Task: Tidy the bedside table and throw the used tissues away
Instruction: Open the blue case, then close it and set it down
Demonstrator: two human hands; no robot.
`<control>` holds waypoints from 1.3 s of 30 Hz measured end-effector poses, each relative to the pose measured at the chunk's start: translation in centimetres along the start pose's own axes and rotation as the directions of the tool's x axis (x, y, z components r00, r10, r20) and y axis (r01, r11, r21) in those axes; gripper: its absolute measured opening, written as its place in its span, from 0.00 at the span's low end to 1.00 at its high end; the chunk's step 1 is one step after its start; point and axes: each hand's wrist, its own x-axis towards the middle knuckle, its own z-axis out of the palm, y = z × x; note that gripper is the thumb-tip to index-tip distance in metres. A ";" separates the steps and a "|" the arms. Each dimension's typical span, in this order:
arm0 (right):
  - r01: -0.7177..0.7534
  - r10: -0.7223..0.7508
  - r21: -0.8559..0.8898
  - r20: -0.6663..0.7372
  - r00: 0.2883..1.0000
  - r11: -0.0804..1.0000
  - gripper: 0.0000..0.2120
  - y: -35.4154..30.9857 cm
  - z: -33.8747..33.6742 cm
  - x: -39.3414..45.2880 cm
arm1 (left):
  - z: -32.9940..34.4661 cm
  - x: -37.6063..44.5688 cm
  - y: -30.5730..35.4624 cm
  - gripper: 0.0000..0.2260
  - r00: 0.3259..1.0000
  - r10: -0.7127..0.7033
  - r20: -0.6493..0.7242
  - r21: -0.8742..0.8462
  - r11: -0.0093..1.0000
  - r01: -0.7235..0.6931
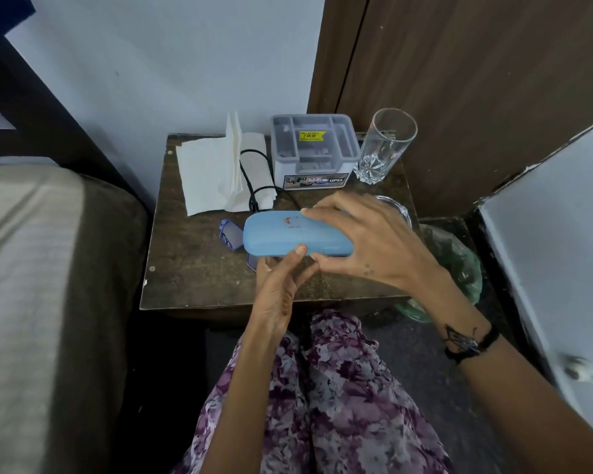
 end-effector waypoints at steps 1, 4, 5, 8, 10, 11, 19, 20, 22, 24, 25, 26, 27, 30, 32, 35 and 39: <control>0.035 -0.036 -0.015 -0.033 0.999 0.999 0.26 0.3 0.0 0.0 | 0.1 0.0 -0.1 0.29 1.000 0.011 0.000 0.010 1.000 -0.011; 0.142 -0.150 -0.073 -0.116 0.982 0.987 0.24 0.9 0.4 0.1 | 0.3 0.2 -0.3 0.35 0.999 0.039 0.003 0.015 0.999 -0.039; 0.175 -0.188 -0.103 -0.133 0.973 0.979 0.23 1.0 0.5 0.2 | 0.4 0.2 -0.4 0.37 0.999 0.044 -0.001 0.020 0.999 -0.044; 0.257 -0.289 -0.198 -0.158 0.944 0.946 0.22 1.1 0.8 0.6 | 0.5 0.4 -0.6 0.43 0.999 0.032 -0.033 0.028 0.999 -0.031; 0.293 -0.335 -0.243 -0.153 0.930 0.925 0.21 1.3 0.8 1.0 | 0.5 0.5 -0.7 0.47 0.999 0.025 -0.043 0.032 0.999 -0.023; 0.311 -0.353 -0.250 -0.143 0.925 0.917 0.21 1.4 0.7 1.1 | 0.5 0.5 -0.8 0.48 0.999 0.023 -0.045 0.032 0.999 -0.021; 0.183 -0.182 0.023 -0.055 0.982 0.983 0.23 1.5 -0.3 2.3 | -0.2 1.1 0.5 0.41 0.999 0.044 -0.004 0.024 0.999 -0.044; 0.148 -0.144 0.062 -0.068 0.987 0.987 0.22 1.6 -0.5 2.3 | -0.4 1.1 0.6 0.35 0.999 0.041 0.007 0.034 0.999 -0.042; 0.075 -0.067 0.117 -0.068 0.995 0.990 0.20 1.6 -0.6 2.6 | -0.7 1.0 0.8 0.29 0.999 0.025 0.026 0.046 0.999 -0.026; 0.027 -0.023 0.157 -0.030 0.999 0.987 0.20 1.3 -0.5 2.8 | -1.0 0.9 1.0 0.29 1.000 0.020 0.021 0.036 0.999 -0.020; 0.023 -0.020 0.160 -0.017 1.000 0.987 0.20 1.2 -0.4 2.9 | -1.1 0.9 1.2 0.30 1.000 0.020 0.018 0.027 0.999 -0.021; 0.024 -0.022 0.152 -0.020 1.000 0.988 0.19 1.1 -0.3 2.9 | -1.3 0.8 1.4 0.31 1.000 0.021 0.019 0.024 1.000 -0.021; 0.020 -0.014 0.144 -0.042 0.999 0.989 0.18 1.2 -0.1 3.1 | -1.5 0.8 1.6 0.32 1.000 0.017 0.021 0.026 0.999 -0.018; -0.088 0.113 0.167 -0.146 0.983 0.982 0.14 2.2 0.2 4.0 | -1.6 0.5 2.0 0.32 0.999 -0.008 0.047 0.038 0.999 0.006; -0.156 0.186 0.182 -0.159 0.970 0.971 0.15 2.6 0.7 4.7 | -1.6 0.4 2.1 0.30 0.997 -0.029 0.070 0.025 0.999 0.027; -0.196 0.219 0.177 -0.118 0.969 0.964 0.16 2.4 1.8 5.4 | -1.7 0.5 2.4 0.25 0.996 -0.045 0.075 -0.005 0.999 0.045; -0.306 0.385 0.572 -0.020 0.923 0.761 0.15 2.0 2.3 5.9 | -2.4 0.3 3.3 0.21 0.999 -0.014 0.037 -0.015 1.000 0.014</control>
